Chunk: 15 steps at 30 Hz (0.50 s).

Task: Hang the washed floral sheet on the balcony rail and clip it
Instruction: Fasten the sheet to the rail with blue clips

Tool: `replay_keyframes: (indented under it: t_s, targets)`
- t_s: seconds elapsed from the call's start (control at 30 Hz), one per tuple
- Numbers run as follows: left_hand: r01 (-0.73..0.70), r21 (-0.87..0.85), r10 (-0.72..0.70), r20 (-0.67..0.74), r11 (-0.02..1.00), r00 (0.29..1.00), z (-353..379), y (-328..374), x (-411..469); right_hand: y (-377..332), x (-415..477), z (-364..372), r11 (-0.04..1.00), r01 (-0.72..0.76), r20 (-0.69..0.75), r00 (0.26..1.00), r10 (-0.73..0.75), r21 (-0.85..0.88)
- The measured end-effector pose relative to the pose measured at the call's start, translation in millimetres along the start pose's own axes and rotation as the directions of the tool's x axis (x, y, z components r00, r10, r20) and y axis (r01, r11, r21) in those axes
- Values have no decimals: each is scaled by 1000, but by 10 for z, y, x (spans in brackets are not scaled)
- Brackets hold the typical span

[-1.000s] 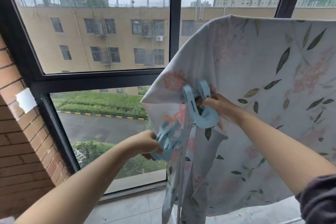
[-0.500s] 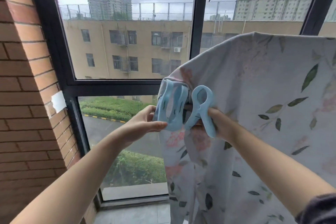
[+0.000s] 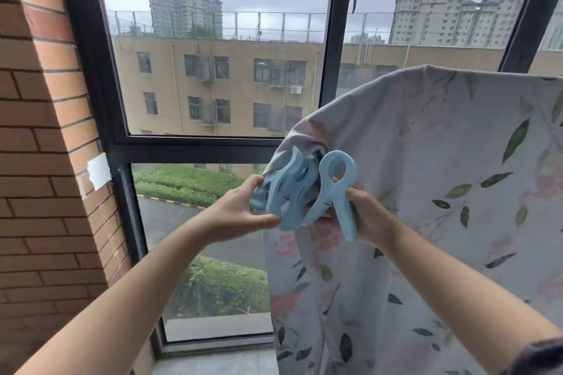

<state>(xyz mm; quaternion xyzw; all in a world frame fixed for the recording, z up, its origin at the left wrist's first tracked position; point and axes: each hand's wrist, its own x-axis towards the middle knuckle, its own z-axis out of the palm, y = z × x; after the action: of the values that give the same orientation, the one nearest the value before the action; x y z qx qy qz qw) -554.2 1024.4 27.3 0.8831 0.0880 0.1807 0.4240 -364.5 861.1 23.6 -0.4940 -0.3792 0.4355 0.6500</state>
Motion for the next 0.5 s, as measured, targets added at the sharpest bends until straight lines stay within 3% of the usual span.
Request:
replay_keyframes:
  t_s: [0.13, 0.27, 0.4, 0.5]
  targets:
    - [7, -39, -2, 130, 999, 992, -44, 0, -76, 0, -6, 41, 999, -18, 157, 988, 13, 31]
    - [33, -74, -16, 223, 997, 975, -48, 1, -91, 13, -3, 89, 999, -17, 157, 987, 22, -38]
    - [85, -400, 7, 225, 913, 974, -23, 39, -44, 23, -61, 69, 997, -4, 112, 994, 12, -73]
    - [19, -548, 72, 145, 836, 987, 68, 141, 47, 21, -100, 66, 993, 5, 80, 997, 4, -115]
